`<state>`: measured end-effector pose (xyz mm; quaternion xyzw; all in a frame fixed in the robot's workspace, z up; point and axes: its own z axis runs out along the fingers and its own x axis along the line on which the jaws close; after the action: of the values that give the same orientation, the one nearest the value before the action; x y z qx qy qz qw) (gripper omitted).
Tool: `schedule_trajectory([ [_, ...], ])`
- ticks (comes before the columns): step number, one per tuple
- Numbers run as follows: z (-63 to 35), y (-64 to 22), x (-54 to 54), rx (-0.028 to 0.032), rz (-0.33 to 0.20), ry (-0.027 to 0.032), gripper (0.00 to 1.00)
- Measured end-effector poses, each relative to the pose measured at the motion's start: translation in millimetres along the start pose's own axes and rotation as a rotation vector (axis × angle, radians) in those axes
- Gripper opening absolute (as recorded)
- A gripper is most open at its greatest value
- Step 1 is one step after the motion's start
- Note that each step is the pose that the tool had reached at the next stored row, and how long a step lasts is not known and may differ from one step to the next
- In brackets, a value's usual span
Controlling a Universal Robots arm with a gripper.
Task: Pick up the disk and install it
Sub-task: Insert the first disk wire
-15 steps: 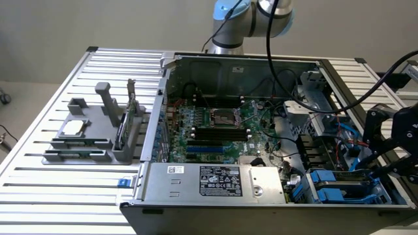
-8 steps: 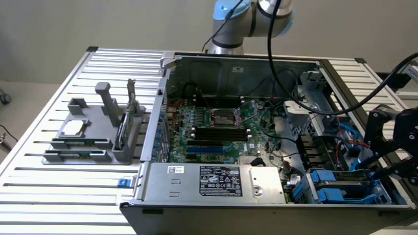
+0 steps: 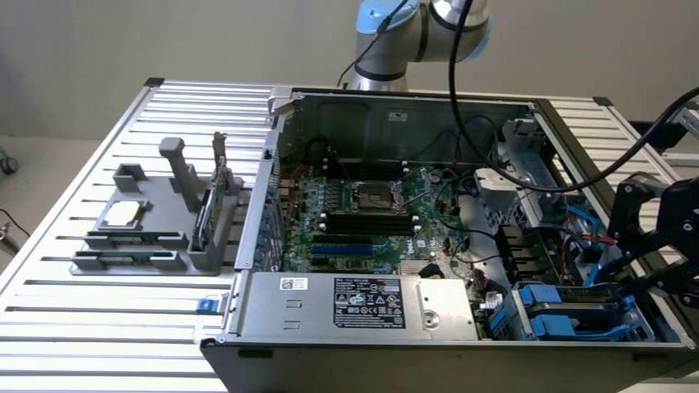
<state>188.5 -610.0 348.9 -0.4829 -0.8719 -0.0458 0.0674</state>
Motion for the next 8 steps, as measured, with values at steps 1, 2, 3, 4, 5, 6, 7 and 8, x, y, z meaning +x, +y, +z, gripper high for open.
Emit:
schedule_trajectory([
  [1, 0.0, 0.4, -0.2, -0.0008, 0.000, 0.0023, 0.31],
  [2, 0.0, 0.7, -0.5, -0.0010, 0.001, 0.0044, 0.31],
  [3, -0.1, 1.2, -0.9, -0.0010, 0.001, 0.0064, 0.31],
  [4, -0.2, 1.4, -1.1, -0.0010, 0.001, 0.0076, 0.31],
  [5, -0.1, 1.3, -1.1, -0.0010, 0.001, 0.0077, 0.31],
  [6, -0.1, 1.3, -1.1, -0.0010, 0.001, 0.0078, 0.31],
  [7, -0.2, 1.4, -1.2, -0.0010, 0.001, 0.0078, 0.31],
  [8, -0.2, 1.3, -1.2, -0.0010, 0.001, 0.0077, 0.31],
])
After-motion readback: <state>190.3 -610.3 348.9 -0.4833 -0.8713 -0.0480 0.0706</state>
